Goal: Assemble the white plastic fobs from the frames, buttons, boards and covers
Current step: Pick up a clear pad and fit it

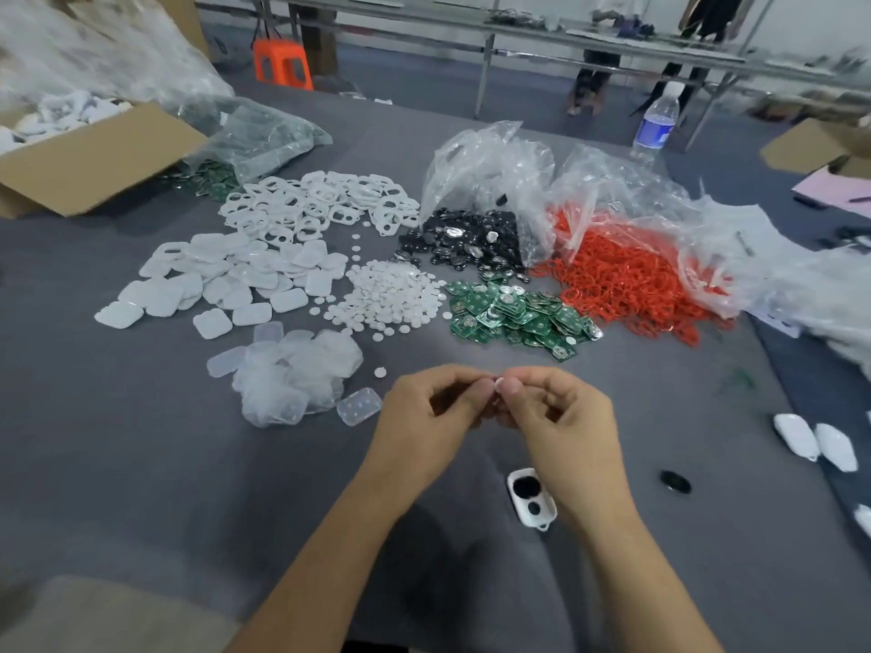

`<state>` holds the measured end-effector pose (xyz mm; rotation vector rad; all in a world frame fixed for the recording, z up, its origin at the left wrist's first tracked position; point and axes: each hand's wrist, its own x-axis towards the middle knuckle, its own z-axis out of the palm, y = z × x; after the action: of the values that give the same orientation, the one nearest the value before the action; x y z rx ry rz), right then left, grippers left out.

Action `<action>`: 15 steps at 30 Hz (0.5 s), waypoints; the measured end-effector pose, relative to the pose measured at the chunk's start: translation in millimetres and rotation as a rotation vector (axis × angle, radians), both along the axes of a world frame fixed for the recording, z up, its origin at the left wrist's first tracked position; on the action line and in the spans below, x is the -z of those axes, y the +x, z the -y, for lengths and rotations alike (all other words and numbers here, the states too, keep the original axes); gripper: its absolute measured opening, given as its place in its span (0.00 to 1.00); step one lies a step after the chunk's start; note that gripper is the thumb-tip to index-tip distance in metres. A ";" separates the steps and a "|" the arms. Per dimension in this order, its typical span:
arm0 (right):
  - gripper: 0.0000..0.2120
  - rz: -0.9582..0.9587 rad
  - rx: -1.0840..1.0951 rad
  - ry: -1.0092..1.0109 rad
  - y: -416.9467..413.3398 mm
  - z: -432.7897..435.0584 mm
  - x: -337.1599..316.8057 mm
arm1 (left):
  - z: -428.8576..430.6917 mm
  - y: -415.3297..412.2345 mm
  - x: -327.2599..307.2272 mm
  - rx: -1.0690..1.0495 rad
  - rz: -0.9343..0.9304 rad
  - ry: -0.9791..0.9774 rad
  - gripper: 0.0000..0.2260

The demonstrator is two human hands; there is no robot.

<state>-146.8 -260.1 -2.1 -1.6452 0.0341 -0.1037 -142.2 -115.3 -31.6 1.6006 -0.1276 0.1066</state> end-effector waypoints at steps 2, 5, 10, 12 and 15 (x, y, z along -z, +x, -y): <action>0.05 -0.014 0.007 -0.041 -8.9 7.1 0.4 | 6.8 -12.4 1.9 0.020 -0.027 -0.062 0.07; 0.05 -0.029 0.021 -0.141 -18.7 15.5 4.1 | 15.3 -27.3 3.8 0.043 -0.062 -0.127 0.07; 0.06 -0.033 0.063 -0.146 -33.8 27.8 11.1 | 27.8 -40.2 12.4 0.066 -0.142 -0.223 0.05; 0.07 -0.041 0.064 -0.108 -38.4 32.9 13.0 | 32.0 -44.0 16.7 0.080 -0.171 -0.243 0.04; 0.08 -0.040 0.002 -0.139 -41.2 40.5 16.7 | 36.5 -46.0 18.2 0.115 -0.157 -0.165 0.03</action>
<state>-187.9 -300.7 -18.8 -1.7863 0.0601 -0.0764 -188.1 -151.8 -49.8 1.4274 -0.0859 -0.0957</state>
